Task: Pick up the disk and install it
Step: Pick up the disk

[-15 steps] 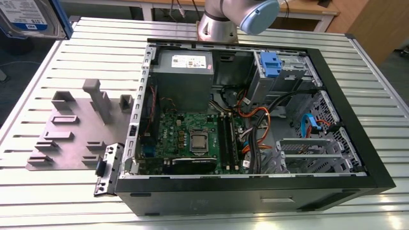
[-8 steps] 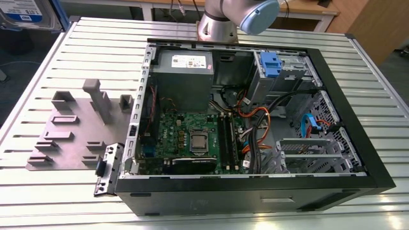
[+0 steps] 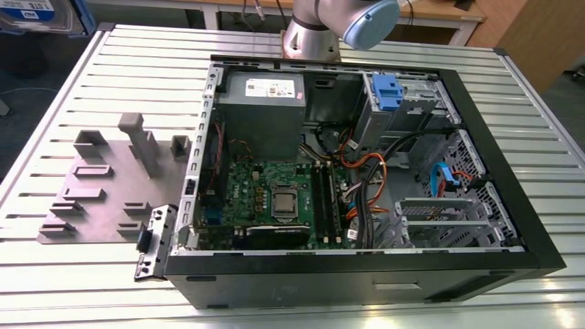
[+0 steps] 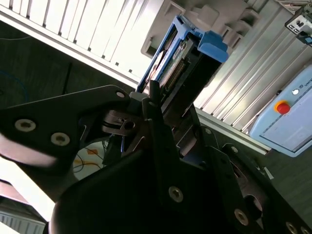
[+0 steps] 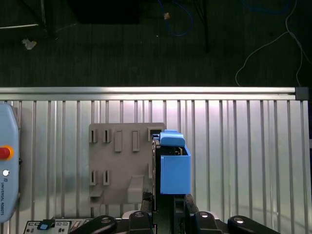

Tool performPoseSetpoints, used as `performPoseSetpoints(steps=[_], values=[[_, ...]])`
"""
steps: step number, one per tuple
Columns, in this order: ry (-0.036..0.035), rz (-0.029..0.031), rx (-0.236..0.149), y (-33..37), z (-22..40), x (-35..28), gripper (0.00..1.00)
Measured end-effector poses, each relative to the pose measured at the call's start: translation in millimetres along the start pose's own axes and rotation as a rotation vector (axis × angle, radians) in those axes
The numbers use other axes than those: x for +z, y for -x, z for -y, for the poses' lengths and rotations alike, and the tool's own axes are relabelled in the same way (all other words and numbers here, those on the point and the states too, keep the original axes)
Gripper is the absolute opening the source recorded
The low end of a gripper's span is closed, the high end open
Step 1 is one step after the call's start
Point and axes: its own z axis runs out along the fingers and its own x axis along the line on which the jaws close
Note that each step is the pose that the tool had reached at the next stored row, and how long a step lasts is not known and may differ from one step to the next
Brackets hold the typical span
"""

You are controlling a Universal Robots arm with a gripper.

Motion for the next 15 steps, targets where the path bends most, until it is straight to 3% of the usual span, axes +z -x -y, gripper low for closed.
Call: performPoseSetpoints(steps=[15], values=[[-0.0001, 0.0001, 0.0, 1.0, -0.9, -24.7, 0.35]])
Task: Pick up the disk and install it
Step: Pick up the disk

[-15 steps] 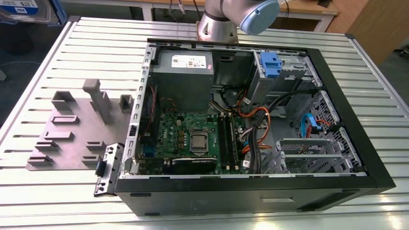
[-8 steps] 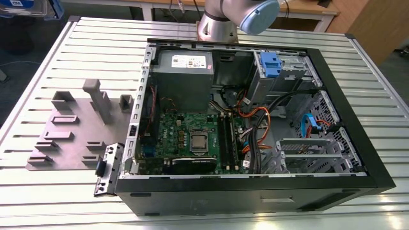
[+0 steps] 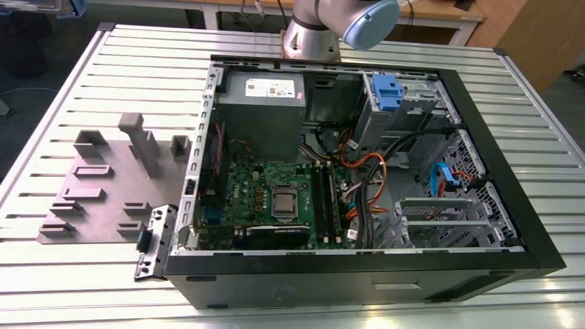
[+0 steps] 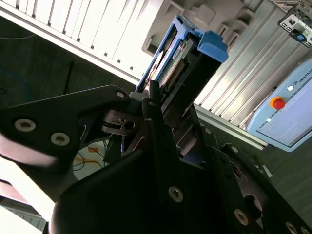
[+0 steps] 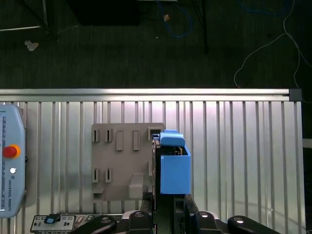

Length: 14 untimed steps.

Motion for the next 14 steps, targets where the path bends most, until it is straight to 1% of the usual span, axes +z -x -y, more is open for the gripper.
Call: performPoseSetpoints(steps=[14], values=[[-0.0001, 0.0, 0.0, 0.9, -0.8, -23.1, 0.35]])
